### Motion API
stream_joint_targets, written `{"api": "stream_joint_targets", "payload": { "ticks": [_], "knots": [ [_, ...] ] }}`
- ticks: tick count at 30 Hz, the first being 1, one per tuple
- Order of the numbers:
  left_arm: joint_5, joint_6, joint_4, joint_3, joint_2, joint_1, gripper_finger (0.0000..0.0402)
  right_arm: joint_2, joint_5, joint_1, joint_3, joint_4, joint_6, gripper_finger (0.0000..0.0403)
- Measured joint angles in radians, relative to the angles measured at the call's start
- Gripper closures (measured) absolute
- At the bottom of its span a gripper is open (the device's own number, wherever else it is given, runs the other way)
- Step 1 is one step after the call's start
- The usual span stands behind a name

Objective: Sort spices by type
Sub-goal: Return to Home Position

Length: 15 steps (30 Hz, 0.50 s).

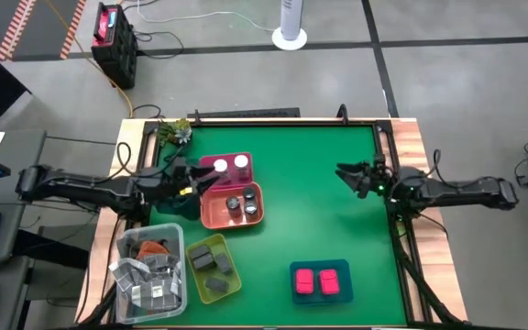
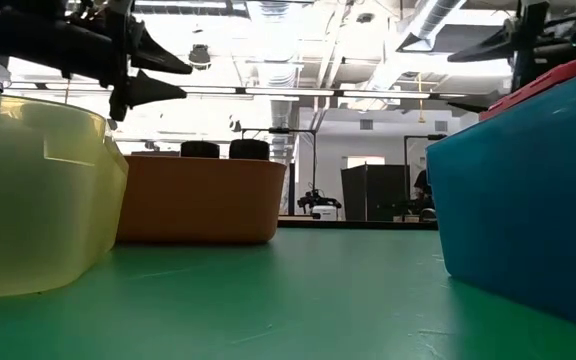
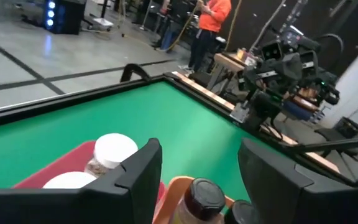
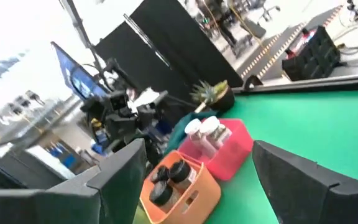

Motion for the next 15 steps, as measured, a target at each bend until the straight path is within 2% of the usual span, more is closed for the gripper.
{"api": "stream_joint_targets", "payload": {
  "ticks": [4,12,15],
  "knots": [
    [-0.011,-0.009,-0.081,0.000,-0.079,0.000,0.0212,-0.083,0.024,0.000,-0.043,-0.009,-0.012,0.0086],
    [-0.005,-0.011,-0.258,0.000,-0.267,-0.021,0.0229,-0.280,0.036,0.000,-0.057,-0.151,-0.016,0.0086],
    [-0.005,-0.024,-0.342,0.000,-0.322,-0.037,0.0231,-0.293,0.056,0.000,-0.056,-0.164,-0.023,0.0086]
  ]
}}
